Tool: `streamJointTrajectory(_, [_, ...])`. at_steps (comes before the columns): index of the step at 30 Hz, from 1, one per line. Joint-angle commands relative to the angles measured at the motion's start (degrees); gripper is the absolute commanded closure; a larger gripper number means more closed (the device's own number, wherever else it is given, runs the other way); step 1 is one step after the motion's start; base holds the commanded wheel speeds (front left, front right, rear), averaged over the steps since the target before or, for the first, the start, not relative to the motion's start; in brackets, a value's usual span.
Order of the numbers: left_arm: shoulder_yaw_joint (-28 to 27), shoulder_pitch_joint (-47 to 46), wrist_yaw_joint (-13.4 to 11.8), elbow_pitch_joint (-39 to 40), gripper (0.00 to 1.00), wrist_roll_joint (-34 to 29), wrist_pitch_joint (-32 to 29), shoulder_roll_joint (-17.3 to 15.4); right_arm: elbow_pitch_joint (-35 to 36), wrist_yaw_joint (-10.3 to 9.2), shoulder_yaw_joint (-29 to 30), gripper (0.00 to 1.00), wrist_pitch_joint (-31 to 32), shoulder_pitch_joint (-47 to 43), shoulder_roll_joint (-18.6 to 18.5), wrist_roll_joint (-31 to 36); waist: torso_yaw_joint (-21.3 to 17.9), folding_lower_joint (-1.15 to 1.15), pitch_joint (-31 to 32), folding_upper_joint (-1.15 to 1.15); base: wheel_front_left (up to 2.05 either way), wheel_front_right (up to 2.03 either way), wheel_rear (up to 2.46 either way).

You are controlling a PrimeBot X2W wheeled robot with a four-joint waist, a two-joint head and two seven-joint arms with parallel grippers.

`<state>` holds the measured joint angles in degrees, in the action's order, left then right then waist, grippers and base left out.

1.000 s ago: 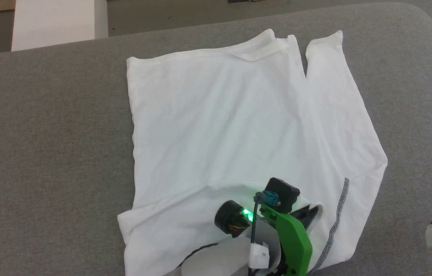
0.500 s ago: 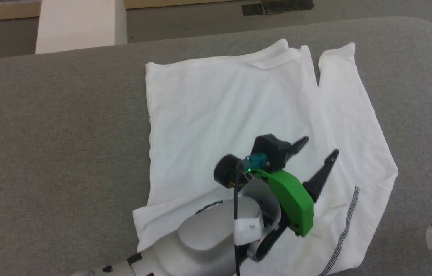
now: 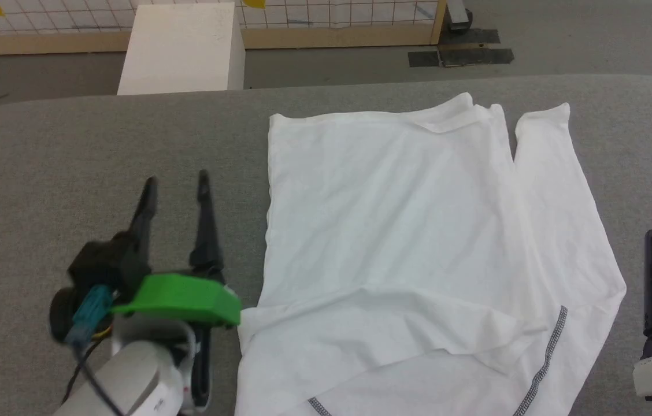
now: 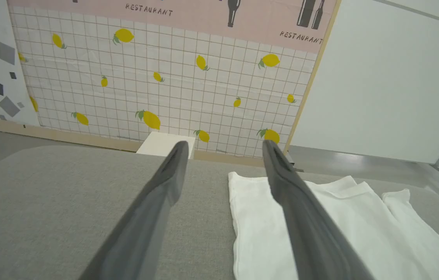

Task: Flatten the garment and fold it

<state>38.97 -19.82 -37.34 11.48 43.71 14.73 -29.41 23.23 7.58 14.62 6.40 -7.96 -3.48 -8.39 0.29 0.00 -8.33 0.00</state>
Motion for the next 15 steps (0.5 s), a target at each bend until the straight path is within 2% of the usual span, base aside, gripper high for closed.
streamJointTrajectory(1, [-2.4,3.9,-1.0,2.7,0.00,-2.0,0.3,-1.1,0.3,-0.09,-0.1,0.00,0.0,-0.6,0.2,0.3,0.8,0.00,0.2,0.00,0.00,0.00,0.00])
streamJointTrajectory(3, [-6.0,8.5,-1.2,6.4,0.00,-4.8,0.3,-2.3,0.3,-0.09,-0.1,0.00,0.0,-0.8,0.3,0.1,1.4,0.00,-0.1,0.00,0.00,0.00,0.00])
streamJointTrajectory(5, [-9.1,12.7,0.1,9.0,0.00,-7.7,0.3,-2.8,0.0,-0.09,-0.3,0.00,-0.2,-0.9,0.4,0.0,1.7,0.00,-0.3,0.00,0.00,0.00,0.00])
streamJointTrajectory(8, [-12.4,17.6,2.2,10.7,0.00,-12.1,0.3,-1.8,-0.8,-0.09,-0.7,0.00,-0.4,-0.9,0.4,-0.3,2.1,0.00,-0.4,0.00,0.00,0.00,0.00])
streamJointTrajectory(15, [-18.1,22.9,8.0,12.6,0.00,-18.6,0.3,5.4,-3.6,-0.09,-0.8,0.00,-1.6,-0.3,0.6,-1.4,2.7,0.00,-1.8,0.00,0.00,0.00,0.00])
